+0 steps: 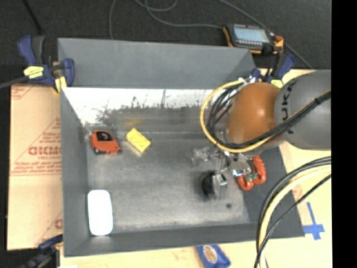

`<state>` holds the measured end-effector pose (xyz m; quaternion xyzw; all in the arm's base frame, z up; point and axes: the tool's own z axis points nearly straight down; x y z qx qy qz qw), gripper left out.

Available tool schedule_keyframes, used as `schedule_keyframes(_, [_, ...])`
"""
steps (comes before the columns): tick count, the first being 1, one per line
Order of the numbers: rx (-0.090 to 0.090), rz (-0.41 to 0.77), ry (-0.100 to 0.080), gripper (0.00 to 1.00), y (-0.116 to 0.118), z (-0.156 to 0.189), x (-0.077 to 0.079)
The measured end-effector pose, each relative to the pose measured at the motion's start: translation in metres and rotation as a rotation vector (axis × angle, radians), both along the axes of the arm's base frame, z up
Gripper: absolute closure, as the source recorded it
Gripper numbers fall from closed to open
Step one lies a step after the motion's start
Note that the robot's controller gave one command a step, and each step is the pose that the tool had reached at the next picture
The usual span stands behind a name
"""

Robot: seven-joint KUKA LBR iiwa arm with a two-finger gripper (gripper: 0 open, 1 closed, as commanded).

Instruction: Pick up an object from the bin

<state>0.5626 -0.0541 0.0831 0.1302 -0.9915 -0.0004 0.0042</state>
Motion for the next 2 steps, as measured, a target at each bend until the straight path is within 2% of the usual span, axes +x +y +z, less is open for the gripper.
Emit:
schedule_keyframes(1, [-0.002, -0.127, -0.013, 1.00, -0.0350, -0.0081, -0.0155])
schedule_keyframes(2, [-0.002, -0.126, -0.013, 1.00, -0.0349, -0.0081, -0.0155])
